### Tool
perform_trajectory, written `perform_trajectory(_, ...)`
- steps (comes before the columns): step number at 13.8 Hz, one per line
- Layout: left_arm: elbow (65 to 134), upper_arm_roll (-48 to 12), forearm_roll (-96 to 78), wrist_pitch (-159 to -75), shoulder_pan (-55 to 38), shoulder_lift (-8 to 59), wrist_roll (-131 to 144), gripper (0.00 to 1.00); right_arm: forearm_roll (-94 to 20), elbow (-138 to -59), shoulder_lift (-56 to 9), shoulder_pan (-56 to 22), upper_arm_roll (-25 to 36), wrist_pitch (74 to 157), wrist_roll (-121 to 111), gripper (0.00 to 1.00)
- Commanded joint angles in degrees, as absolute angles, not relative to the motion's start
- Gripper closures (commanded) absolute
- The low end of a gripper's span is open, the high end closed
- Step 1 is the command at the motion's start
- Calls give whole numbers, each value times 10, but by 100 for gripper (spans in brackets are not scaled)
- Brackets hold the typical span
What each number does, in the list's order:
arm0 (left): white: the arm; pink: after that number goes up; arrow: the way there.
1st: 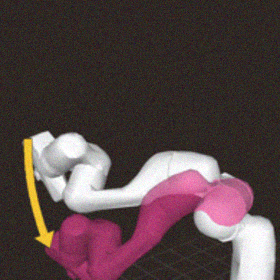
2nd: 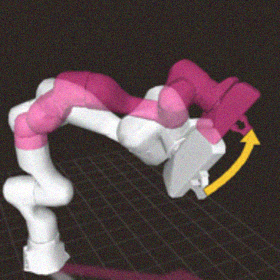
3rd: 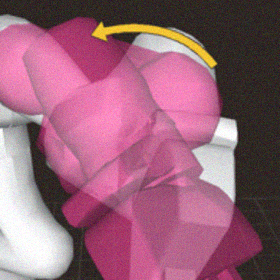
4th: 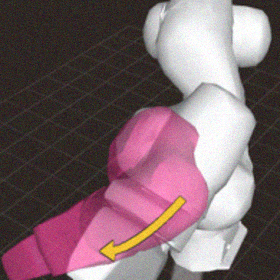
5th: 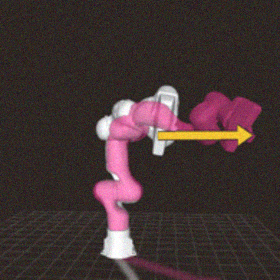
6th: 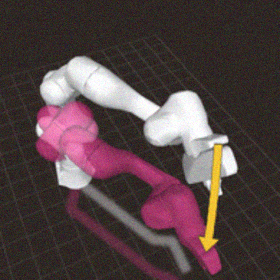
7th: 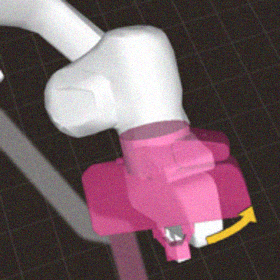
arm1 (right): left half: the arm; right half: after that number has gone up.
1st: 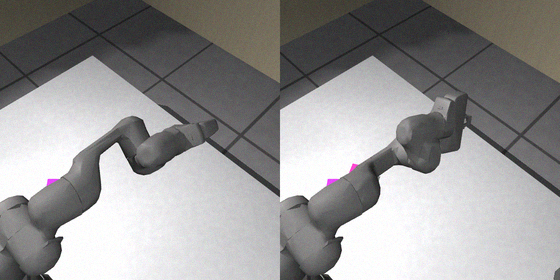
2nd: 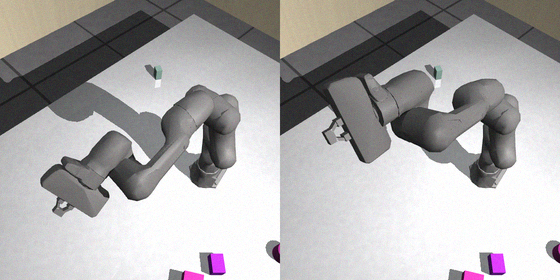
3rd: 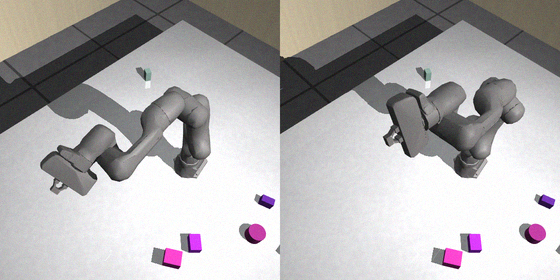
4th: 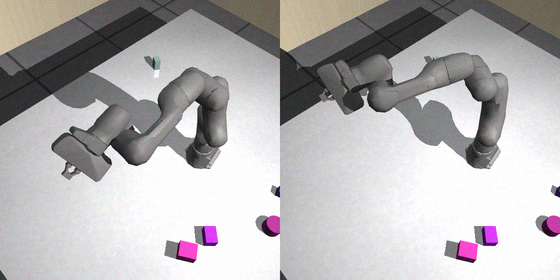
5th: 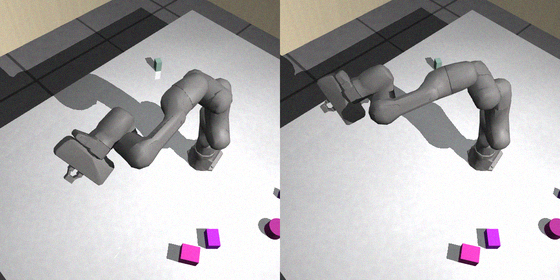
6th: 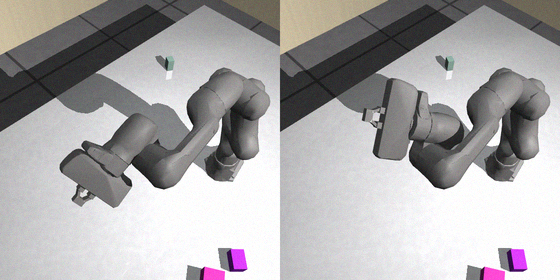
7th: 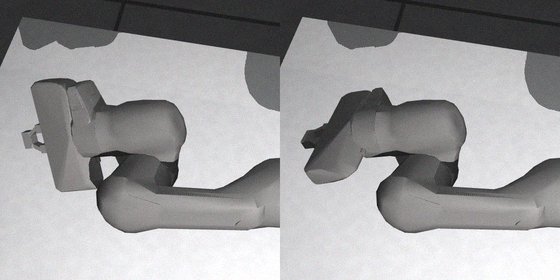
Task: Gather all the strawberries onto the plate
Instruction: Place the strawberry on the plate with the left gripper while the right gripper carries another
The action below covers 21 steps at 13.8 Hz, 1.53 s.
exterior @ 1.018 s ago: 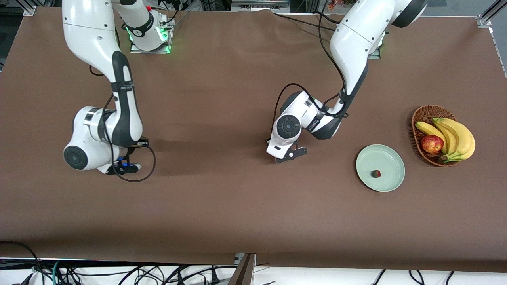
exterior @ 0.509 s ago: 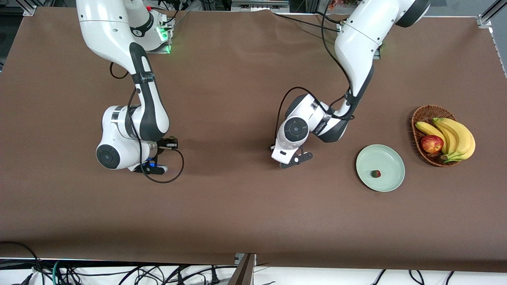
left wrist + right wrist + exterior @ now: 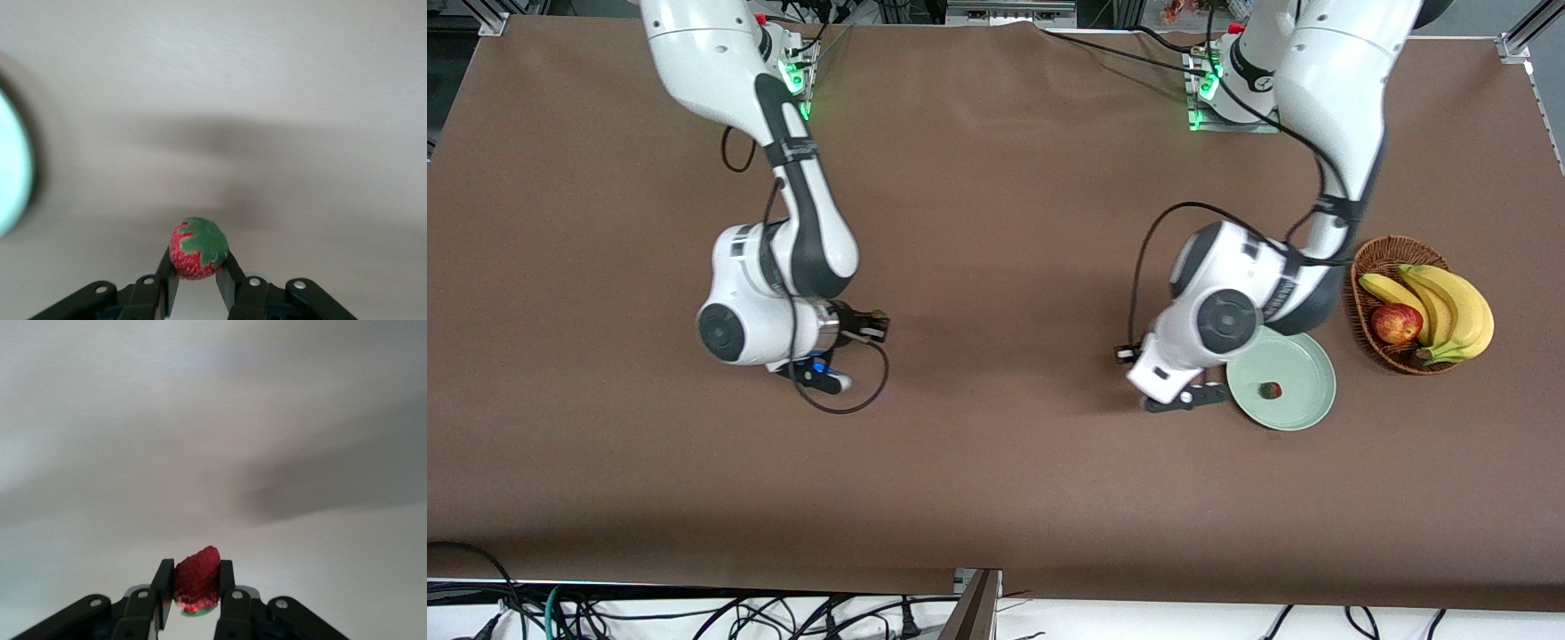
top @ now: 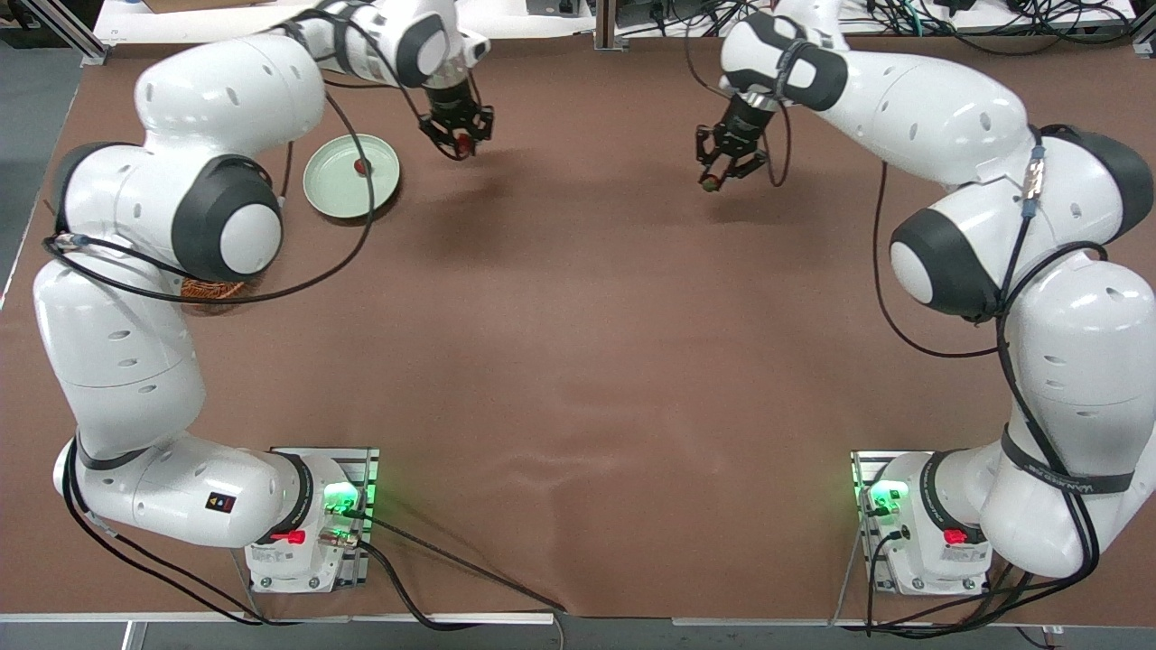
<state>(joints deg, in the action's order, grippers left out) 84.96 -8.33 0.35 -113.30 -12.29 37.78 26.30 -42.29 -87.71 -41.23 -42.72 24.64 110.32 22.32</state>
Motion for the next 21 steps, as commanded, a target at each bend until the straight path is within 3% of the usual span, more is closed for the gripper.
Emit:
perform_trajectory(1, 854, -83, 34, -1116, -71, 374, 130, 80, -467, -853, -431, -467, 249, 1157, 308, 90)
perform_trajectory(7, 859, -82, 49, -1118, 8, 402, -83, 74, -475, -772, -510, -501, 114, 1442, 522, 90)
perform_trajectory(8, 860, -82, 48, -1119, 9, 406, -82, 46, -476, -757, -525, -511, 111, 1468, 528, 90)
perform_trajectory(9, 860, -82, 48, -1119, 9, 408, -81, 0, -476, -739, -542, -525, 111, 1490, 531, 90)
perform_trajectory(13, 859, -82, 48, -1119, 7, 408, -81, 0, -475, -685, -605, -568, 111, 1558, 550, 87)
perform_trajectory(14, 859, -83, 48, -1118, 5, 408, -75, 0, -474, -685, -609, -570, 111, 1559, 548, 76)
perform_trajectory(15, 858, -82, 47, -1118, -1, 408, -68, 0, -473, -685, -612, -573, 112, 1561, 546, 25)
perform_trajectory(16, 856, -83, 44, -1117, -6, 407, -49, 0, -461, -685, -612, -577, 112, 1561, 540, 0)
perform_trajectory(19, 852, -88, 41, -1114, -32, 404, 30, 0, -392, -684, -597, -568, 119, 1527, 535, 0)
perform_trajectory(21, 852, -90, 38, -1114, -44, 403, 83, 0, -388, -683, -576, -561, 156, 1454, 530, 0)
